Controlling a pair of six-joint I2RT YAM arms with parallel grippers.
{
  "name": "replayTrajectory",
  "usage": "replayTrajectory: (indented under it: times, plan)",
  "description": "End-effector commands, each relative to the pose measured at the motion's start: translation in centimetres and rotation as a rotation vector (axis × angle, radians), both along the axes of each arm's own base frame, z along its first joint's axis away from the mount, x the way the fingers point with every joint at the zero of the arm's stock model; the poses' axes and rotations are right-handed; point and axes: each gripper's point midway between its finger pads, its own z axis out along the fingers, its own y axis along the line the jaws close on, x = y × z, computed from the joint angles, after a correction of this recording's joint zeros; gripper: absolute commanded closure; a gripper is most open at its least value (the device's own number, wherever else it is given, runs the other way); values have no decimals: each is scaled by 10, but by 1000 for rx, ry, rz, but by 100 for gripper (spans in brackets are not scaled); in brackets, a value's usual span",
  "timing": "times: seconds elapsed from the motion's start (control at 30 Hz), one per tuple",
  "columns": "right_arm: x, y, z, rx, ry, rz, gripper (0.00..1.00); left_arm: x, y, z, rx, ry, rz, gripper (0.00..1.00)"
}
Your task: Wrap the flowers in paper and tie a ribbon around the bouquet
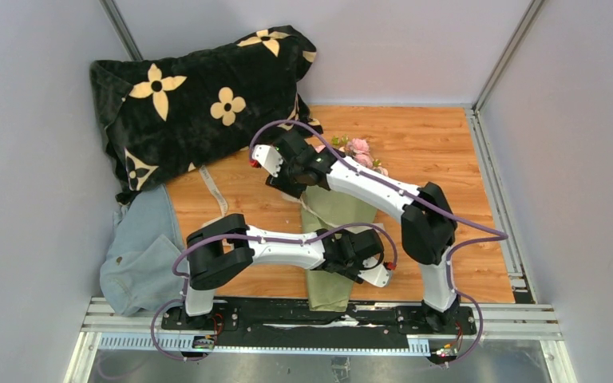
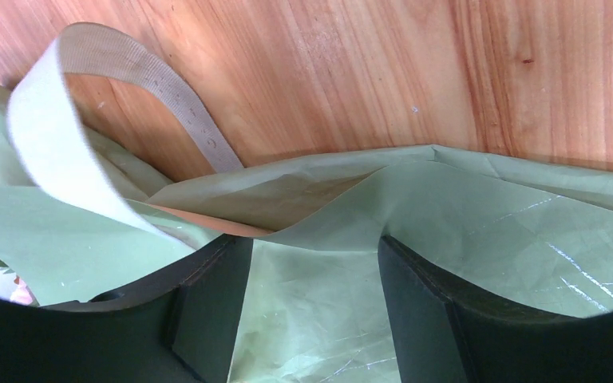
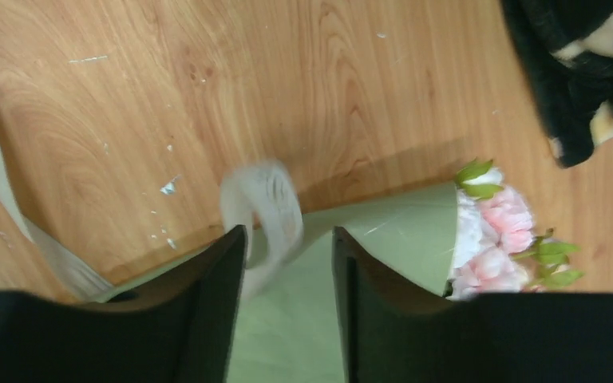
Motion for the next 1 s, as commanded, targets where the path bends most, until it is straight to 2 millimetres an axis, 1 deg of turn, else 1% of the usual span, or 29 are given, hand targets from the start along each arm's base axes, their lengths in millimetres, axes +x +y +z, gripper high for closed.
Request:
replayTrajectory:
  times: [0.0, 0.03, 0.07, 0.17, 0.23, 0.27, 0.33, 0.37, 0.4, 0.47, 0.5, 0.53, 0.63, 0.67, 0.73, 0.87, 0.97]
  plan:
    - [-8, 10, 24, 30, 51, -7, 37, -35, 37, -60, 177, 147, -30, 31]
    - [-8, 8, 31, 30, 39, -6, 29, -35, 37, -60, 176, 148, -30, 31]
    - [-8, 6, 39, 34, 26, -3, 28, -35, 37, -61, 178, 151, -30, 31]
    - [-14, -9, 66, 86, 16, 7, 26, -36, 36, -61, 178, 154, -31, 31]
    - [-21, -25, 72, 120, 51, 8, 26, -37, 36, -62, 178, 158, -30, 31]
    - [-23, -38, 73, 136, 72, -7, 27, -37, 36, -62, 179, 156, -31, 31]
    - [-26, -66, 60, 184, 180, -75, 30, -37, 36, -61, 179, 154, -30, 31]
    - [-32, -73, 50, 220, 261, -100, 33, -38, 36, -61, 182, 154, -31, 31]
    - [-33, -83, 38, 257, 358, -143, 35, -38, 36, -62, 184, 152, -33, 31]
    - [-46, -83, 14, 274, 519, -150, 37, -38, 35, -63, 192, 143, -37, 31]
    - [-51, -80, 4, 261, 569, -140, 37, -38, 35, -64, 199, 135, -40, 31]
    - [-55, -74, -11, 234, 613, -130, 35, -39, 34, -64, 202, 127, -42, 31]
    - [-53, -66, -38, 150, 618, -148, 34, -40, 35, -64, 209, 116, -48, 31]
    - [-48, -68, -45, 105, 592, -179, 34, -41, 35, -65, 211, 115, -49, 31]
    - [-45, -71, -59, 44, 570, -209, 33, -41, 37, -66, 218, 115, -52, 31]
    - [-56, -71, -80, -33, 561, -207, 34, -44, 38, -69, 225, 120, -56, 31]
    - [-64, -70, -90, -50, 577, -205, 40, -45, 38, -71, 227, 125, -57, 31]
